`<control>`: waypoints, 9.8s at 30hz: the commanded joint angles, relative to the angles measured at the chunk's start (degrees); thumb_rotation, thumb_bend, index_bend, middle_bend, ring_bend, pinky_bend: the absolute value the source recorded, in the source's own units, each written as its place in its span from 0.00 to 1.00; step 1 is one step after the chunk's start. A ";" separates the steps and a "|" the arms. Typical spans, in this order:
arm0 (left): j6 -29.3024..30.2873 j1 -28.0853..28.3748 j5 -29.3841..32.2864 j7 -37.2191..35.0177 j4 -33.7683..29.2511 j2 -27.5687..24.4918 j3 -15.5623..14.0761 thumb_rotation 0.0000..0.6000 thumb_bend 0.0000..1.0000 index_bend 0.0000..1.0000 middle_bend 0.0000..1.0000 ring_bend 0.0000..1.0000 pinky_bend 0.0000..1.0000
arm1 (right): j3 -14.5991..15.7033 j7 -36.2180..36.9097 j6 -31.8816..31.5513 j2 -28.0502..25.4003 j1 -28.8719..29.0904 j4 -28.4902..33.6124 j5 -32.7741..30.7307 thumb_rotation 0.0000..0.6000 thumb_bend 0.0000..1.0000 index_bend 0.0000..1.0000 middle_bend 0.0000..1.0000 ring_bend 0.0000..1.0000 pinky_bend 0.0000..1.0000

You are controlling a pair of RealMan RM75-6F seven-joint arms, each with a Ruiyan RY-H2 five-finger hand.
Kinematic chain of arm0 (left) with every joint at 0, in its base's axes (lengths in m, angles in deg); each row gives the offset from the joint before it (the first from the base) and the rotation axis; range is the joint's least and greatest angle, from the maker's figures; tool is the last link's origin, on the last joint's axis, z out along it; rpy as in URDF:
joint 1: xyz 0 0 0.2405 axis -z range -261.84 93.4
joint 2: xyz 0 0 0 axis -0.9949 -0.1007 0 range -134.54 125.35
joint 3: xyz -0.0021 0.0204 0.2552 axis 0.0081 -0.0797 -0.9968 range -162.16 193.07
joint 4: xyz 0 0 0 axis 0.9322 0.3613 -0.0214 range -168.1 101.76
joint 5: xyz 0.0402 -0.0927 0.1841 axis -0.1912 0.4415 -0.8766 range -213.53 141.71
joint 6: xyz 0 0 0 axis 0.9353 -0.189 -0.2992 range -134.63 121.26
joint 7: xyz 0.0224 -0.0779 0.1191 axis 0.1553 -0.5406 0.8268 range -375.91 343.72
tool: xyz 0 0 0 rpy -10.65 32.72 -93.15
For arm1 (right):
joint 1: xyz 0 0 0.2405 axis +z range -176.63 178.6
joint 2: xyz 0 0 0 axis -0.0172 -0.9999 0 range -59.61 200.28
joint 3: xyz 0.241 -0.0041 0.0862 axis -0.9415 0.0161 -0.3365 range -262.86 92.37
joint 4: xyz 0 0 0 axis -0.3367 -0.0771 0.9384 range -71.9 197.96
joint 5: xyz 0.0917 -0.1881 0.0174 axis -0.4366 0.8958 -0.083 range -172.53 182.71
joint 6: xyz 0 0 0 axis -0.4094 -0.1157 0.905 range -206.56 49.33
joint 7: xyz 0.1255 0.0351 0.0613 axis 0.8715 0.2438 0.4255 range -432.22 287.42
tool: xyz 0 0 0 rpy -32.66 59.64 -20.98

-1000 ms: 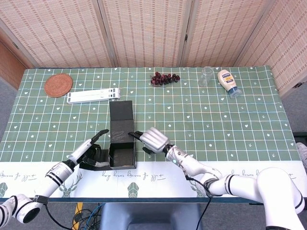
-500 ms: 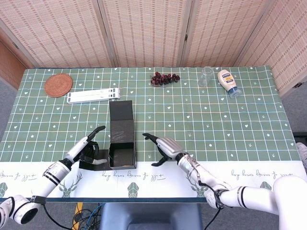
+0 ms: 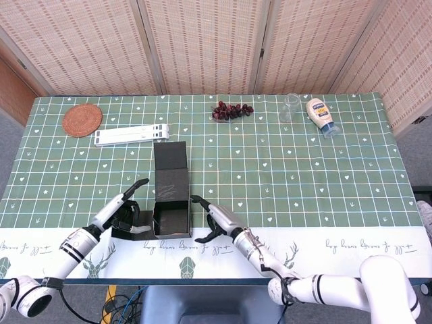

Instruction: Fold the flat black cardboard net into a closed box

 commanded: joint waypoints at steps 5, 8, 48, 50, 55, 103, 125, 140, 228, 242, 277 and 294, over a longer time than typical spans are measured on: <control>0.06 -0.29 -0.62 -1.06 0.10 -0.42 -0.16 1.00 0.13 0.00 0.00 0.61 0.84 | -2.17 -2.73 -1.55 5.54 1.26 -4.48 -1.76 1.00 0.00 0.00 0.10 0.75 1.00; 0.21 -0.43 -0.79 -1.31 0.13 -0.60 -0.16 1.00 0.13 0.00 0.00 0.61 0.84 | -3.02 -3.23 -1.83 7.66 1.75 -6.38 -1.96 1.00 0.00 0.00 0.12 0.75 1.00; 16.58 -7.11 4.92 17.62 17.33 15.03 8.73 1.00 0.13 0.00 0.00 0.61 0.84 | -13.02 21.61 4.11 -3.58 -11.12 8.90 -1.45 1.00 0.51 0.35 0.43 0.81 1.00; 17.15 -6.62 4.07 17.38 18.36 16.29 8.98 1.00 0.13 0.00 0.00 0.61 0.84 | -12.53 21.65 4.09 -3.22 -10.95 8.78 -1.30 1.00 0.51 0.35 0.43 0.81 1.00; 17.93 -5.98 2.65 15.83 19.23 18.12 9.08 1.00 0.13 0.00 0.00 0.61 0.84 | -11.47 21.42 3.91 -2.58 -10.62 8.67 -1.04 1.00 0.51 0.35 0.43 0.81 1.00; 25.11 1.49 -13.60 12.96 50.82 34.21 -1.03 1.00 0.13 0.35 0.19 0.66 0.84 | -5.21 3.94 2.98 0.49 -2.90 -1.80 -4.34 1.00 0.51 0.35 0.43 0.81 1.00; 29.67 3.38 -17.95 14.02 65.31 39.02 -7.61 1.00 0.13 0.46 0.33 0.67 0.84 | -2.91 1.86 2.73 1.42 -3.63 -3.87 -1.13 1.00 0.51 0.35 0.43 0.81 1.00; 29.54 6.79 -20.80 18.06 67.29 38.67 -11.55 1.00 0.13 0.58 0.42 0.68 0.84 | -2.83 0.12 2.89 0.29 -3.93 -1.33 -2.82 1.00 0.51 0.35 0.43 0.81 1.00; -4.57 1.11 6.42 5.98 9.55 15.01 2.95 1.00 0.12 0.00 0.00 0.62 0.87 | -8.24 1.71 -6.76 -25.95 -11.30 26.27 -2.22 1.00 0.04 0.00 0.01 0.68 1.00; -6.06 1.90 3.99 1.89 14.12 19.53 2.91 1.00 0.12 0.00 0.00 0.62 0.87 | -6.61 4.94 -6.97 -27.08 -12.57 25.61 -0.73 1.00 0.04 0.00 0.03 0.68 1.00; 1.60 0.31 0.27 -0.03 8.94 18.76 4.62 1.00 0.12 0.31 0.29 0.69 0.89 | -7.25 2.74 -0.70 -13.21 -3.34 6.02 -10.86 1.00 0.05 0.00 0.07 0.68 1.00; -2.45 3.34 1.89 2.35 10.11 20.52 5.37 1.00 0.12 0.30 0.29 0.69 0.89 | -14.52 7.79 -2.72 -3.55 1.76 3.25 -5.95 1.00 0.00 0.00 0.14 0.69 1.00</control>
